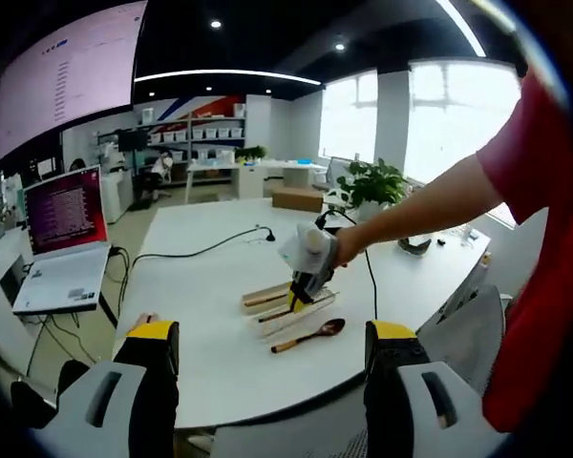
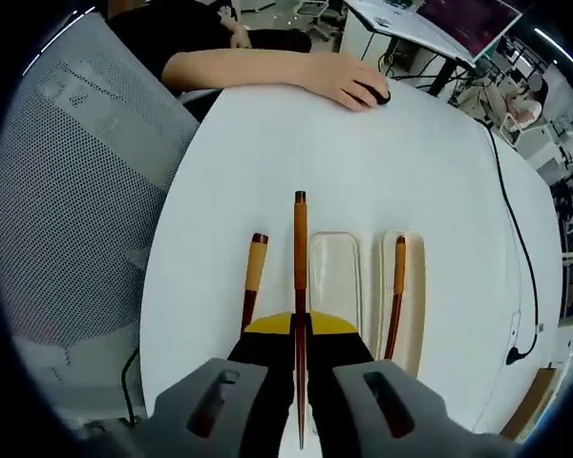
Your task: Arrange the utensils inside the cutlery case until each visible utensil rests in its matching compartment.
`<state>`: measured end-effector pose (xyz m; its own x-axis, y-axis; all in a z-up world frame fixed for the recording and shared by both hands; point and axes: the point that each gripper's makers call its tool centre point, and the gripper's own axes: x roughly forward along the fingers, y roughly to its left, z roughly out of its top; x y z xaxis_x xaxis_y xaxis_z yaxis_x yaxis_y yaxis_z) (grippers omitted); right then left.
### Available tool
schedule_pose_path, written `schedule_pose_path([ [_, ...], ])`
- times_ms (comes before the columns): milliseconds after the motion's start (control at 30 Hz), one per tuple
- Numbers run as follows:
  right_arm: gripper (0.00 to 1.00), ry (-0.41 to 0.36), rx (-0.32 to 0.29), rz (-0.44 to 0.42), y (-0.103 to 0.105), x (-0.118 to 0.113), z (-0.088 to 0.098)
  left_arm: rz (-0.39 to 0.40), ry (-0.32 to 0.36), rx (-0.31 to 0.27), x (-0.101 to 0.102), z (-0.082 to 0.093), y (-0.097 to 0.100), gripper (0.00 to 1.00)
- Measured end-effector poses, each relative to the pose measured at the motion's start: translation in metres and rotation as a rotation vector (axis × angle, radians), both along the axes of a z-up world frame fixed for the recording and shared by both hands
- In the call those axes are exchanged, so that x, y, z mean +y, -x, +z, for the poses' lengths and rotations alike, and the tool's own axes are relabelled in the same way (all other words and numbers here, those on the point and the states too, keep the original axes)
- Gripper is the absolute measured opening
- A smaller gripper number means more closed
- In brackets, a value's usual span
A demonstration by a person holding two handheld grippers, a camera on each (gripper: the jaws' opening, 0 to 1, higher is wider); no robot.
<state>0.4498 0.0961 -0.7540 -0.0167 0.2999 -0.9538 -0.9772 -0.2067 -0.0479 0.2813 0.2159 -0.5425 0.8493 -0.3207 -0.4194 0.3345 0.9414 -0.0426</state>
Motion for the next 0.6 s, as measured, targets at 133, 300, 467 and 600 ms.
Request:
schedule_pose_path([
  [133,0.00,0.013,-0.004,-0.002,-0.001,-0.008,0.004,-0.015,0.006,0.001,0.000,-0.002,-0.002,0.81],
  [300,0.00,0.042,0.012,-0.021,-0.003,-0.015,0.016,-0.025,0.007,-0.007,0.002,-0.001,-0.002,0.81],
  [467,0.00,0.042,0.040,-0.049,-0.007,-0.014,0.038,-0.013,0.009,0.000,0.008,-0.004,0.000,0.81],
  [600,0.00,0.039,0.042,-0.057,-0.011,-0.013,0.049,0.001,0.017,0.010,0.013,-0.008,0.005,0.81],
])
